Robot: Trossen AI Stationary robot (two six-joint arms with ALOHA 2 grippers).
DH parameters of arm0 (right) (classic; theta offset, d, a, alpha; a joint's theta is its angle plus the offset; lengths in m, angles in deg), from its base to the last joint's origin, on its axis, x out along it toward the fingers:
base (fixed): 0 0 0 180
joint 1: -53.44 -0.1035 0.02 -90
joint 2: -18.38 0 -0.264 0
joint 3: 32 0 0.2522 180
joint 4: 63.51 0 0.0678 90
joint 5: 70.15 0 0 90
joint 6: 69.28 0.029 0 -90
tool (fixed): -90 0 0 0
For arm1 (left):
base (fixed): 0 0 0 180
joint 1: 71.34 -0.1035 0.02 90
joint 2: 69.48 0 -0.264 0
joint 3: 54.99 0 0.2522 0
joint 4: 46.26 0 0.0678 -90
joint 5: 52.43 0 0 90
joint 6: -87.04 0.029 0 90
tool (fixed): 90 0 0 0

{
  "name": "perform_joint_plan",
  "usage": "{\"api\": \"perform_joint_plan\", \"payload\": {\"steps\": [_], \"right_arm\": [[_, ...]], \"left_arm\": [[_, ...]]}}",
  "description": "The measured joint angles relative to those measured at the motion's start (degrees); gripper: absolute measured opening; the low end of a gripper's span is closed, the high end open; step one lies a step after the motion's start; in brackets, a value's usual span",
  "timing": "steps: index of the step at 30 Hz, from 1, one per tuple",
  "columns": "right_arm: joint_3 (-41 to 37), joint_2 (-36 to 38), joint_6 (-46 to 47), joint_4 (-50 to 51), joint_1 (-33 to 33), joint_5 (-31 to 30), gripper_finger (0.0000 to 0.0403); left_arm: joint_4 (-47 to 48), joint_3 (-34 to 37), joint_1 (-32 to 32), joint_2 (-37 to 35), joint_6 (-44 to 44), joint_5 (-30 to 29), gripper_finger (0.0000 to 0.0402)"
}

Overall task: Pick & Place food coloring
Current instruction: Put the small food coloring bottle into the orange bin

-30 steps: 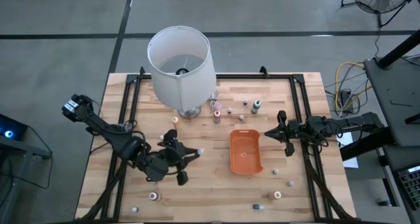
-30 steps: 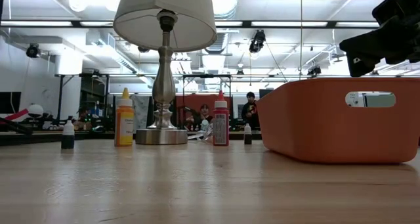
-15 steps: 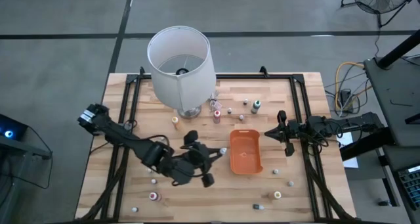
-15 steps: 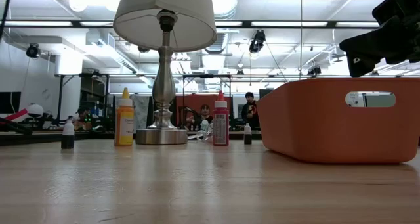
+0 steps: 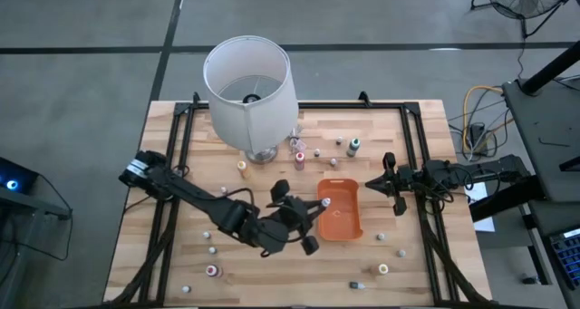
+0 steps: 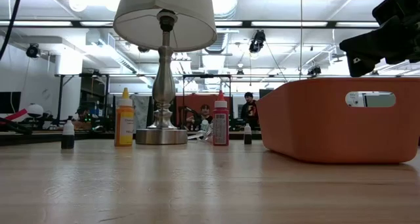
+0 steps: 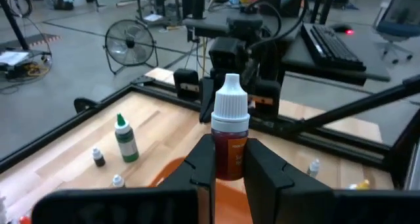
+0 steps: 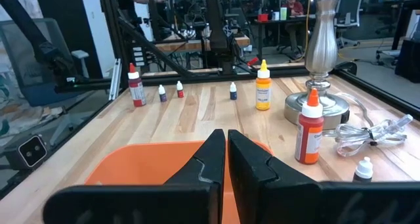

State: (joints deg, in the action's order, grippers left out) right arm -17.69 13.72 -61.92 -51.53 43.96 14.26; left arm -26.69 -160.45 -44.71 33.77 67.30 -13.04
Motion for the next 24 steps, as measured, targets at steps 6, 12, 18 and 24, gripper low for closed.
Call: {"api": "perform_joint_plan", "payload": {"steps": [6, 12, 18, 24], "right_arm": [[0.0, 0.0, 0.0, 0.0, 0.0, 0.0, 0.0013], [0.0, 0.0, 0.0, 0.0, 0.0, 0.0, 0.0013], [0.0, 0.0, 0.0, 0.0, 0.0, 0.0, 0.0013], [0.0, 0.0, 0.0, 0.0, 0.0, 0.0, 0.0013]], "left_arm": [[-2.7, 0.1, -0.4, 1.2, 2.1, -0.2, 0.0028], [-2.8, 0.1, -0.4, 1.0, 3.1, -0.1, 0.0028], [-2.9, -0.1, -0.3, 0.6, 3.2, 0.0, 0.0028], [-2.8, -0.2, -0.3, 0.6, 3.1, 0.2, 0.0027]]}}
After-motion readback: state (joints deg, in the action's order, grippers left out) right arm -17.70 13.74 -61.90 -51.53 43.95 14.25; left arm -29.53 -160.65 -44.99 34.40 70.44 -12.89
